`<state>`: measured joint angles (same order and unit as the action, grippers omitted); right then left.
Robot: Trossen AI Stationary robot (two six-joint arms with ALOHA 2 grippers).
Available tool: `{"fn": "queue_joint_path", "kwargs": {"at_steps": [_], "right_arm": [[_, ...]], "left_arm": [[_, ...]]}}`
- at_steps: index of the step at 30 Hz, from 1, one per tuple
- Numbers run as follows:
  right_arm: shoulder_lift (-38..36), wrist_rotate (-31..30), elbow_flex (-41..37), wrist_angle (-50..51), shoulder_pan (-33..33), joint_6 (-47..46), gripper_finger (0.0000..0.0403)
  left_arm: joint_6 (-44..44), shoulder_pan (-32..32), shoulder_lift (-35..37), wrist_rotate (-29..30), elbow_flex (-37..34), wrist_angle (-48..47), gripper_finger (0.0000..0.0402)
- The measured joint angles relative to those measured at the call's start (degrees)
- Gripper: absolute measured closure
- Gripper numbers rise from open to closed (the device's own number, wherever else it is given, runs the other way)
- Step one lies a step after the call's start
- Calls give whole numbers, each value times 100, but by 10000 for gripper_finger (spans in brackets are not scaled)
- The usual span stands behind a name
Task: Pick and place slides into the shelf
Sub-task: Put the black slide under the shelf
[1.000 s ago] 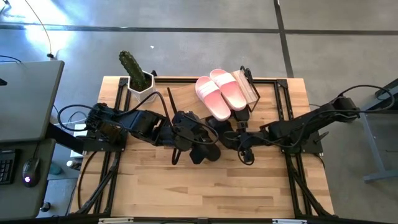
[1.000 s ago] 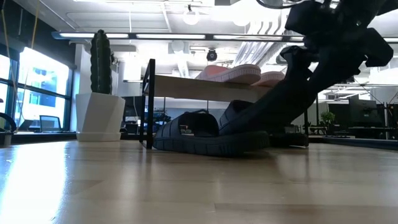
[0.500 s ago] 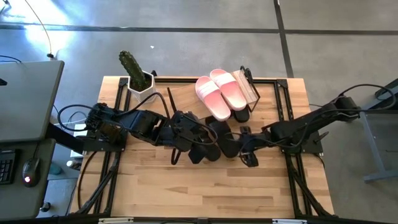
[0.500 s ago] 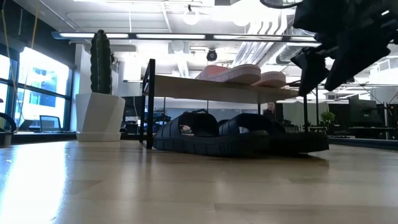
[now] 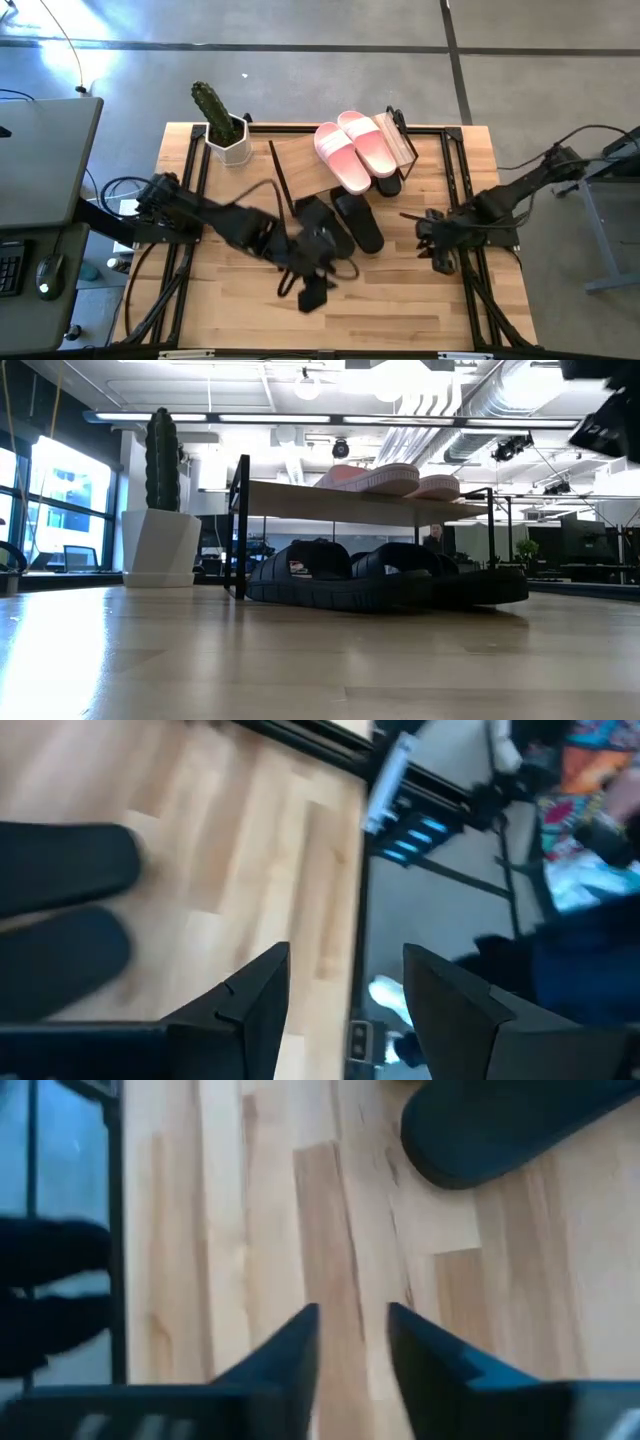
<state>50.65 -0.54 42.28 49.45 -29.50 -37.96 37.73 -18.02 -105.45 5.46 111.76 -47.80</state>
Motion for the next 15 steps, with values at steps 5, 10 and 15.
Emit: {"fn": "queue_joint_path", "kwargs": {"at_steps": [5, 10, 15], "right_arm": [[-242, -1186, 0, 85, -1030, -930, 391], [204, -1969, 2, 20, -1683, -1635, 383], [1065, -2208, 2, -374, -1947, -1898, 398]], "left_arm": [[108, -294, -305, 349, -288, 463, 234], [414, -336, -581, 592, -360, 579, 263], [552, -334, -789, 627, -360, 723, 290]]}}
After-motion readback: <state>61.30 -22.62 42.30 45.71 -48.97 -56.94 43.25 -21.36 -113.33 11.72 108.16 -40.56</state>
